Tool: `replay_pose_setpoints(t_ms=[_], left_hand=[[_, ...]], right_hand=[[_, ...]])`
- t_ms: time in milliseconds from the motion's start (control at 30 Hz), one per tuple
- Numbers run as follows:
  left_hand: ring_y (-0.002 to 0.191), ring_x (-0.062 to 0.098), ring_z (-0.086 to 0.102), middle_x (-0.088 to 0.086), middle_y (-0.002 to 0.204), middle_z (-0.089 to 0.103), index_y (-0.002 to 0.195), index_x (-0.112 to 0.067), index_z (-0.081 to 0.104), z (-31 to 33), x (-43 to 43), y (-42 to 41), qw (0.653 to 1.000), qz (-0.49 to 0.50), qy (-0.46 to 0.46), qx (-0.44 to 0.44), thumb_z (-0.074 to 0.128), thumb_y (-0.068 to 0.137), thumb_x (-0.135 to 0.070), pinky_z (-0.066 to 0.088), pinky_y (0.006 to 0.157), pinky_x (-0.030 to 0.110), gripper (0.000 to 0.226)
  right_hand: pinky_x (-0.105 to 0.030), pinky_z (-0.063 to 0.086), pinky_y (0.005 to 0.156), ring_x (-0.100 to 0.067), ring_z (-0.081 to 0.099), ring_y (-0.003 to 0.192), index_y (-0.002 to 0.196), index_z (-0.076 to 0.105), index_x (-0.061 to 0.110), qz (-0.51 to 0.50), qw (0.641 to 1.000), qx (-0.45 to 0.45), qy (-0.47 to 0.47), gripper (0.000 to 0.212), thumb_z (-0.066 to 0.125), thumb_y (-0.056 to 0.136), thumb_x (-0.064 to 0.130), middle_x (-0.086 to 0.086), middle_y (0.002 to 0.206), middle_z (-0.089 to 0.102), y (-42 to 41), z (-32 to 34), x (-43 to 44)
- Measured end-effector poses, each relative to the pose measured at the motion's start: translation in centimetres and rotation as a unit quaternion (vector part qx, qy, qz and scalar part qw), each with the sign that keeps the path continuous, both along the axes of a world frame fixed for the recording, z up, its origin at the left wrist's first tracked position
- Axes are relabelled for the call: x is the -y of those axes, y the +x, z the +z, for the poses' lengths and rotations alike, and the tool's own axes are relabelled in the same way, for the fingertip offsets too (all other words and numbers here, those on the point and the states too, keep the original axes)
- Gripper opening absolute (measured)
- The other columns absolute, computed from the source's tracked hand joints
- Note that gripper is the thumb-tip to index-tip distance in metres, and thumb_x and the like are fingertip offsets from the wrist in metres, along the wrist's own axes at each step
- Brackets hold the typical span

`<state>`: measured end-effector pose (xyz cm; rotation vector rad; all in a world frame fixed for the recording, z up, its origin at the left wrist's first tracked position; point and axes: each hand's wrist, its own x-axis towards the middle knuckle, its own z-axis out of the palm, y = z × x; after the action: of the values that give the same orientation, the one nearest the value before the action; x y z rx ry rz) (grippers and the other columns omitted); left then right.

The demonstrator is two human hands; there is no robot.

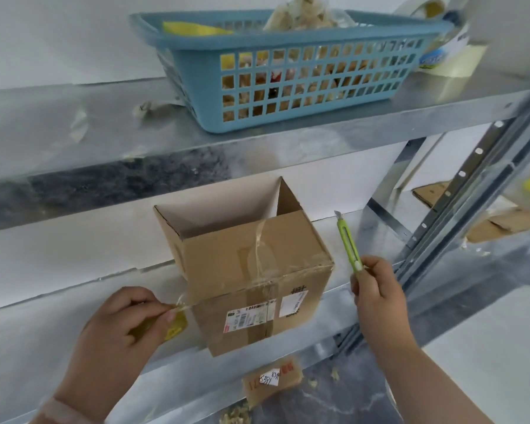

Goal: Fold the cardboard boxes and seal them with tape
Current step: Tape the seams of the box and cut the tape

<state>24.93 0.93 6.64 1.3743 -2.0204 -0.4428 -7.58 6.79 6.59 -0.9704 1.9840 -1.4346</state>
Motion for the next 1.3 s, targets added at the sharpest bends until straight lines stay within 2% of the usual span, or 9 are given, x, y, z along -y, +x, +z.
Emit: replay_pose_setpoints(t_ms=[133, 300, 333, 400, 467, 600, 800, 1133, 1300], left_hand=[[0.088, -0.007, 0.053, -0.022, 0.097, 0.054, 0.073, -0.049, 0.064, -0.4, -0.1, 0.2, 1.0, -0.004, 0.007, -0.014, 0.079, 0.076, -0.015, 0.032, 0.069, -0.001, 0.037], [0.092, -0.005, 0.053, -0.022, 0.093, 0.054, 0.078, -0.025, 0.077, -0.9, -0.2, 0.4, 1.0, -0.006, -0.002, -0.028, 0.078, 0.078, -0.018, 0.034, 0.075, 0.0, 0.008], [0.092, -0.006, 0.052, -0.022, 0.091, 0.054, 0.079, -0.024, 0.077, -0.9, -0.2, 0.5, 1.0, -0.007, 0.002, -0.03, 0.077, 0.079, -0.024, 0.034, 0.076, -0.001, 0.001], [0.094, -0.006, 0.051, -0.023, 0.092, 0.053, 0.081, -0.025, 0.078, -1.0, -0.3, 0.6, 1.0, -0.005, 0.005, -0.029, 0.069, 0.079, -0.034, 0.032, 0.077, -0.001, 0.012], [0.095, -0.005, 0.051, -0.024, 0.092, 0.052, 0.082, -0.024, 0.077, -1.0, -0.4, 0.6, 0.999, -0.006, 0.008, -0.035, 0.072, 0.083, -0.029, 0.033, 0.076, 0.0, 0.007], [0.088, -0.002, 0.053, -0.026, 0.091, 0.05, 0.085, -0.022, 0.077, -0.7, -0.6, 0.8, 1.0, -0.009, 0.005, -0.028, 0.071, 0.084, -0.023, 0.035, 0.076, 0.007, 0.006], [0.088, -0.003, 0.053, -0.02, 0.09, 0.051, 0.086, -0.021, 0.076, -0.3, -0.7, 0.4, 0.999, 0.004, 0.008, -0.041, 0.07, 0.084, -0.023, 0.033, 0.073, 0.001, 0.007], [0.085, -0.007, 0.051, -0.024, 0.086, 0.047, 0.081, -0.02, 0.074, -0.4, -0.8, -0.3, 0.999, 0.003, -0.01, -0.032, 0.069, 0.084, -0.019, 0.033, 0.07, 0.0, 0.006], [0.085, -0.008, 0.049, -0.022, 0.087, 0.047, 0.083, -0.019, 0.075, -0.1, -0.6, -0.2, 0.999, 0.035, -0.008, -0.036, 0.068, 0.085, -0.021, 0.032, 0.072, -0.002, 0.007]], right_hand=[[-0.023, 0.037, 0.053, -0.012, 0.046, 0.057, 0.099, 0.055, 0.041, 0.118, 0.986, -0.11, -0.037, 0.021, 0.046, 0.099, 0.022, 0.003, 0.068, 0.052, 4.2, 2.6, -4.1], [-0.024, 0.047, 0.067, -0.006, 0.056, 0.079, 0.109, 0.038, 0.053, 0.251, 0.941, -0.224, 0.035, 0.019, 0.041, 0.097, 0.039, 0.014, 0.082, 0.058, 8.9, 3.5, -6.3], [-0.027, 0.049, 0.072, -0.006, 0.056, 0.082, 0.114, 0.032, 0.055, 0.277, 0.929, -0.241, 0.052, 0.023, 0.039, 0.099, 0.039, 0.017, 0.088, 0.056, 10.0, 3.5, -6.5], [-0.034, 0.05, 0.075, -0.011, 0.057, 0.084, 0.127, 0.019, 0.058, 0.319, 0.906, -0.268, 0.072, 0.038, 0.036, 0.101, 0.035, 0.017, 0.099, 0.055, 12.2, 3.6, -6.6], [-0.034, 0.048, 0.073, -0.015, 0.057, 0.083, 0.14, 0.0, 0.061, 0.348, 0.885, -0.298, 0.084, 0.061, 0.035, 0.102, 0.03, 0.011, 0.116, 0.054, 14.0, 3.6, -6.4], [-0.033, 0.043, 0.068, -0.015, 0.048, 0.075, 0.13, -0.029, 0.063, 0.379, 0.847, -0.356, 0.115, 0.08, 0.033, 0.102, 0.021, 0.005, 0.111, 0.044, 16.0, 3.2, -5.4], [-0.03, 0.041, 0.065, -0.021, 0.053, 0.081, 0.148, -0.021, 0.046, 0.35, 0.832, -0.399, 0.163, 0.085, 0.038, 0.098, 0.011, 0.002, 0.112, 0.044, 17.3, 2.3, -4.1], [-0.031, 0.042, 0.066, -0.02, 0.043, 0.078, 0.147, -0.023, 0.045, 0.335, 0.82, -0.412, 0.213, 0.087, 0.039, 0.097, 0.01, 0.001, 0.114, 0.044, 17.4, 2.3, -3.2], [-0.031, 0.041, 0.068, -0.024, 0.053, 0.086, 0.145, -0.027, 0.044, 0.342, 0.807, -0.428, 0.221, 0.089, 0.041, 0.097, 0.01, 0.0, 0.119, 0.044, 17.5, 2.3, -2.8]])
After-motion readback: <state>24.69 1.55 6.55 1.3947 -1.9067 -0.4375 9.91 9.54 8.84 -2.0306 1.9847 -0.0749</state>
